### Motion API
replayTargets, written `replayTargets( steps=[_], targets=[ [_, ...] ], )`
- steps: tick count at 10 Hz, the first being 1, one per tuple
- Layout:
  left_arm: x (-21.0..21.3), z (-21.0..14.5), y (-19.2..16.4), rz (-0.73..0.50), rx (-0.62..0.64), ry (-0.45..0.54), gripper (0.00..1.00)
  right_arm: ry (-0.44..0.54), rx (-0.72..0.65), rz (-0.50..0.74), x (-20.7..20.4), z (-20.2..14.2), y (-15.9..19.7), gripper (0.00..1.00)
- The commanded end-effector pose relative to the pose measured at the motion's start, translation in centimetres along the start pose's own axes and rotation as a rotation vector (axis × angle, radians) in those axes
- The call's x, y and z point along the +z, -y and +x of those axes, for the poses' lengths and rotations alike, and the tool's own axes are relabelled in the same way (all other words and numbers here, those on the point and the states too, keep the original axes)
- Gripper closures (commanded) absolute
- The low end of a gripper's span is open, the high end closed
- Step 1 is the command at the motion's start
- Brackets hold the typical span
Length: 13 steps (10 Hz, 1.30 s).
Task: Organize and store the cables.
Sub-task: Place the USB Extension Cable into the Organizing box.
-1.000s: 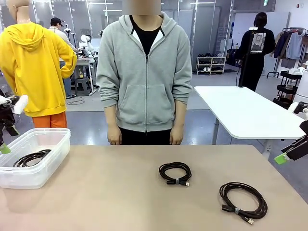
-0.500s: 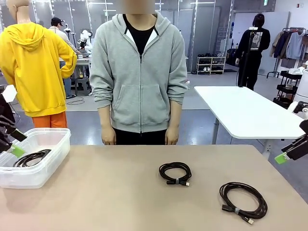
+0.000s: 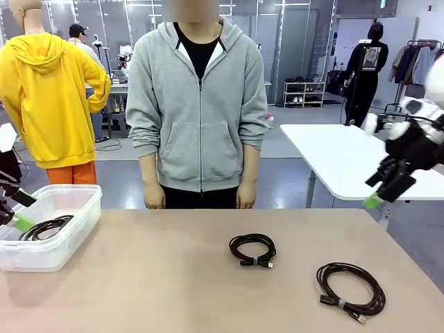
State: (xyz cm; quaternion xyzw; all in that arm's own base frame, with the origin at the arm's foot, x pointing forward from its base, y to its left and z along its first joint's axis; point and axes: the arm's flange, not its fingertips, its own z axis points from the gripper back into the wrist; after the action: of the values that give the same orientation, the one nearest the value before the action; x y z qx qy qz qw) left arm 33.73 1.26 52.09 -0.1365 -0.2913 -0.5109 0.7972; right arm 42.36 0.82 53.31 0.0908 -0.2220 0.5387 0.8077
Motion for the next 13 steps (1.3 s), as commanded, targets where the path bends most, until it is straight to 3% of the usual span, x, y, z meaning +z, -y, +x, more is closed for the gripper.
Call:
replayTargets(
  steps=[1, 5, 7, 9, 13],
  targets=[
    [0.1, 0.5, -0.9, -0.012, 0.009, -0.014, 0.0, -0.085, 0.097, 0.03, -4.1, 4.3, 1.0, 0.0],
    [0.1, 0.5, -0.9, -0.012, 0.009, -0.014, 0.0, -0.184, 0.33, 0.046, -14.2, 12.1, -2.4, 0.0],
    [0.1, 0.5, -0.9, -0.012, 0.009, -0.014, 0.0, -0.233, 0.382, 0.054, -18.3, 13.9, -3.3, 0.0],
    [0.1, 0.5, -0.9, -0.012, 0.009, -0.014, 0.0, -0.292, 0.389, 0.068, -22.4, 14.1, -3.3, 0.0],
    [0.1, 0.5, -0.9, -0.012, 0.009, -0.014, 0.0, -0.294, 0.329, 0.087, -27.0, 13.2, -3.8, 0.0]
  ],
)
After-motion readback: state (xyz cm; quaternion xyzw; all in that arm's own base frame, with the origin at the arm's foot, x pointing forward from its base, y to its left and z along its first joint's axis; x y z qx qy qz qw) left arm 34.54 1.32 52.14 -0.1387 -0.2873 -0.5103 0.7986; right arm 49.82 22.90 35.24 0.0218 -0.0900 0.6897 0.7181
